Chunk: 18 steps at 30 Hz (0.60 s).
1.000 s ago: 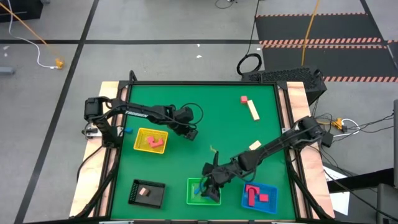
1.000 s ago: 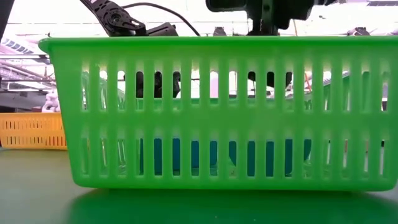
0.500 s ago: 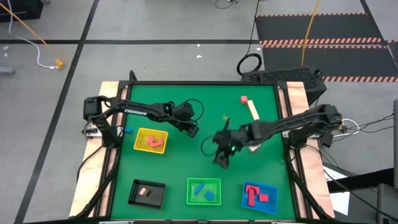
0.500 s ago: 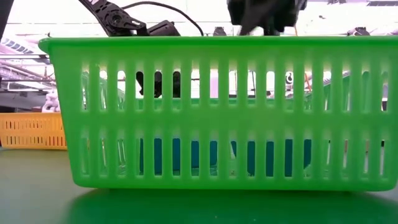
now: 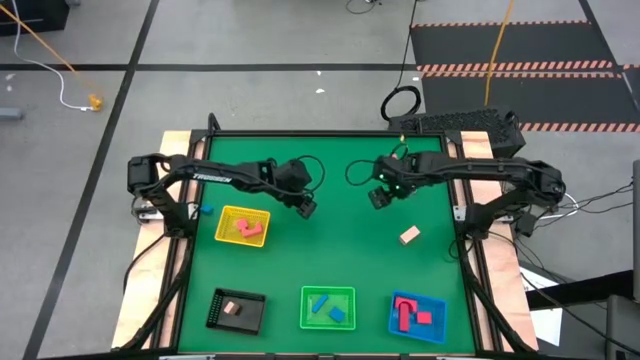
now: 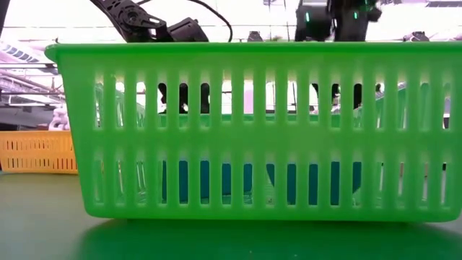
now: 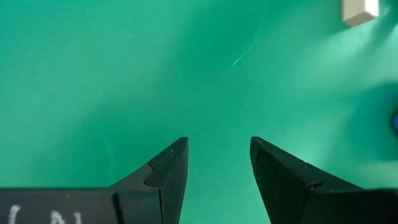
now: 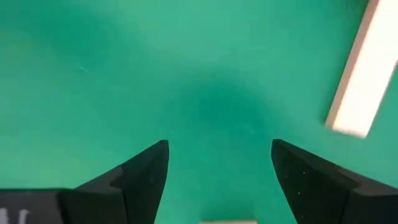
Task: Sort & place blocks by color
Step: Put the medium white rectangular block into the black bin
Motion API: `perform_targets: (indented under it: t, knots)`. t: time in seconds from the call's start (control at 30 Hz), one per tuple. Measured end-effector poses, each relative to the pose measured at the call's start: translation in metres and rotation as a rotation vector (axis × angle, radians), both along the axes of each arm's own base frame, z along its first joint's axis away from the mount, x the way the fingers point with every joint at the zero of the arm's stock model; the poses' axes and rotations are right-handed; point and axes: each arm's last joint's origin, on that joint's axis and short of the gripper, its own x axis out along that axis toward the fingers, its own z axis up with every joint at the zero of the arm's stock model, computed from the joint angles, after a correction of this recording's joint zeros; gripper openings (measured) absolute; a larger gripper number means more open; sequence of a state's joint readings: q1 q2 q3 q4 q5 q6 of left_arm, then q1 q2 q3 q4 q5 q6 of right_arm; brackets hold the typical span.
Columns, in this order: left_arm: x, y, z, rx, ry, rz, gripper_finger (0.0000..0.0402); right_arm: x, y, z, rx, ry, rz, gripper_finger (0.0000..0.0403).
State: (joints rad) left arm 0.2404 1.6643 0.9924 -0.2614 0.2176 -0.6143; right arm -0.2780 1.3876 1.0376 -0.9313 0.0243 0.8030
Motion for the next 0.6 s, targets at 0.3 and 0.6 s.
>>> perform_targets:
  t: [0.3, 0.6]
  knots:
    - [-0.005, 0.001, 0.004, 0.019, 0.017, -0.026, 0.0175, -0.036, 0.024, -0.047, 0.530, 0.066, -0.110, 0.0263]
    - [-0.004, 0.004, 0.004, 0.071, 0.000, -0.048, 0.0175, -0.046, 0.035, -0.049, 0.267, -0.034, 0.307, 0.0263]
